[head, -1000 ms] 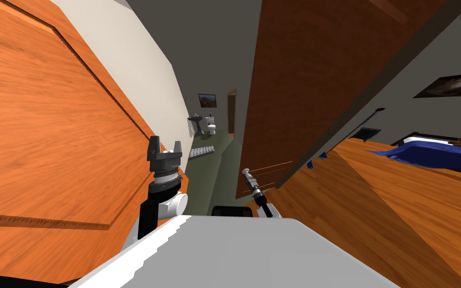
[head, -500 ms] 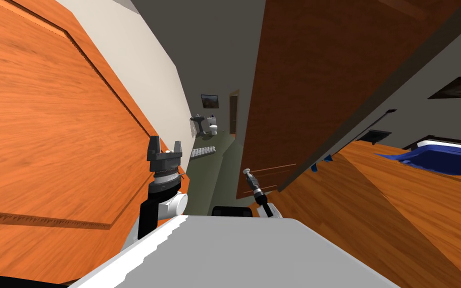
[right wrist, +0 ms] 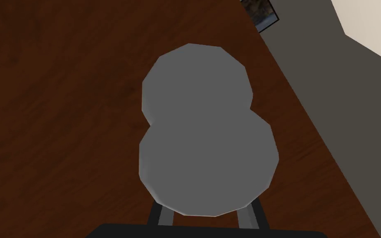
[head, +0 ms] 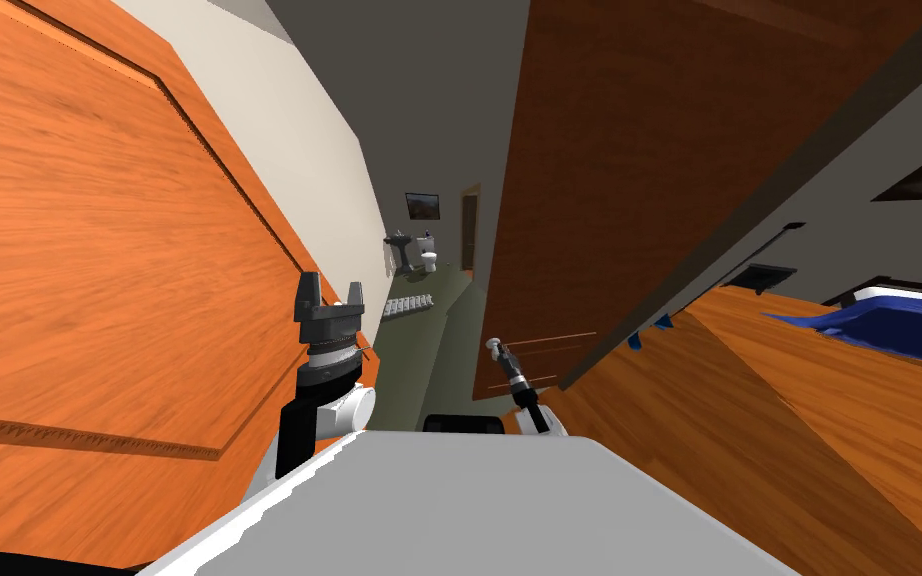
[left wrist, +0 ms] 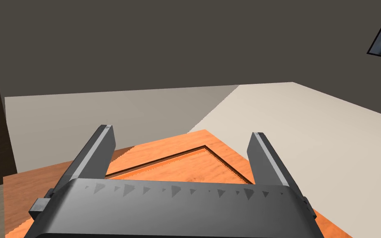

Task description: Push the door open

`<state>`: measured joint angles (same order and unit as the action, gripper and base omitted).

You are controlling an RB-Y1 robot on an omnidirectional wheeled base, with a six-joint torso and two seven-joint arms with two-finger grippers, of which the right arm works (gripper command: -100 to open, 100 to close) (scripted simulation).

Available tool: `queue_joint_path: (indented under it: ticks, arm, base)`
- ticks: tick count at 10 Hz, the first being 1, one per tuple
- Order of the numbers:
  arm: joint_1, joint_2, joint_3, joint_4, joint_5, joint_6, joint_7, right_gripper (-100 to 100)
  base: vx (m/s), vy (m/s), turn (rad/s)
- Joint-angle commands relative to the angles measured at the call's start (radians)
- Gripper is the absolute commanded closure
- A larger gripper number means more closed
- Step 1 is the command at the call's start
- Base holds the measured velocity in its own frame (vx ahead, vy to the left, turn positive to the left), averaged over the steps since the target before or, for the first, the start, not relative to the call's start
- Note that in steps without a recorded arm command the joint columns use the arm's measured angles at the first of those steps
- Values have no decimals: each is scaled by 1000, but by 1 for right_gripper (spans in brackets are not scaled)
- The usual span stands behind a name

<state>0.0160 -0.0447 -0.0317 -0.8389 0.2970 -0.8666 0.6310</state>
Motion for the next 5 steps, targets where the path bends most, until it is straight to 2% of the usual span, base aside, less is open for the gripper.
queue_joint_path:
  ticks: [1,2,3,5]
  arm:
    - [-5,-11,-8,13,-43,-3,-50,100]
    - [-5,-11,-8,13,-43,-3,-61,100]
    - [-10,-15,1,18,-36,-9,-17,-100]
    - [-9,-27,13,18,-32,-7,29,-100]
  base:
    - [62,-6,56]
    - [38,-7,12]
    - [-8,13,-83]
    - [-49,34,-88]
